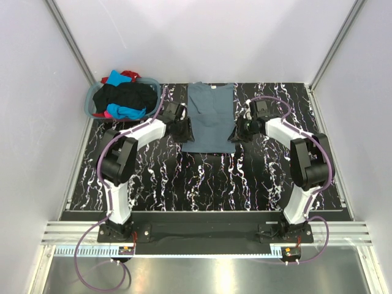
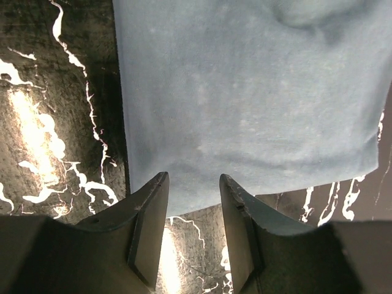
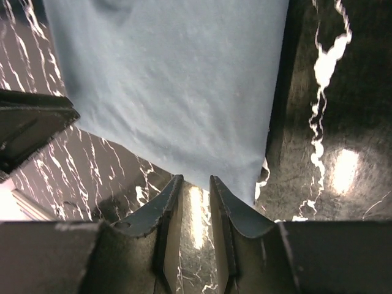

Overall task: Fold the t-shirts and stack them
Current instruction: Fold the tshirt

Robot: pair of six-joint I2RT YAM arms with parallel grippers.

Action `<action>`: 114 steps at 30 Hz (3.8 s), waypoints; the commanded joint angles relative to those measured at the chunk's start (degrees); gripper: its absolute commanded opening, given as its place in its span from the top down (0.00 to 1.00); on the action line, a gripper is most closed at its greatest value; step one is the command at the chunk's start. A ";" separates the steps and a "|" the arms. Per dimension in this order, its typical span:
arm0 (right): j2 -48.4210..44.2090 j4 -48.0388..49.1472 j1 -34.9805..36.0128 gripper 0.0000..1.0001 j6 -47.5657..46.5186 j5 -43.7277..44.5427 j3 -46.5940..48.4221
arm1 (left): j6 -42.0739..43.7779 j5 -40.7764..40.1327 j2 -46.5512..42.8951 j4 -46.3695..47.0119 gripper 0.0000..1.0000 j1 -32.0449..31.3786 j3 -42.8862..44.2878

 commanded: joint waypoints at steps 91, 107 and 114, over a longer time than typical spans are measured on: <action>-48.57 -8.50 0.31 1.00 13.64 11.85 -33.01 | -19.44 -0.77 -45.76 6.08 1.00 -15.36 -36.35; -37.88 -8.44 0.22 1.00 6.70 15.71 -15.27 | -13.83 -3.59 -41.66 -3.68 1.00 -8.62 -23.80; -16.79 -7.38 -2.41 0.99 0.99 12.65 4.66 | -8.47 0.01 -27.18 -3.68 1.00 0.96 -9.22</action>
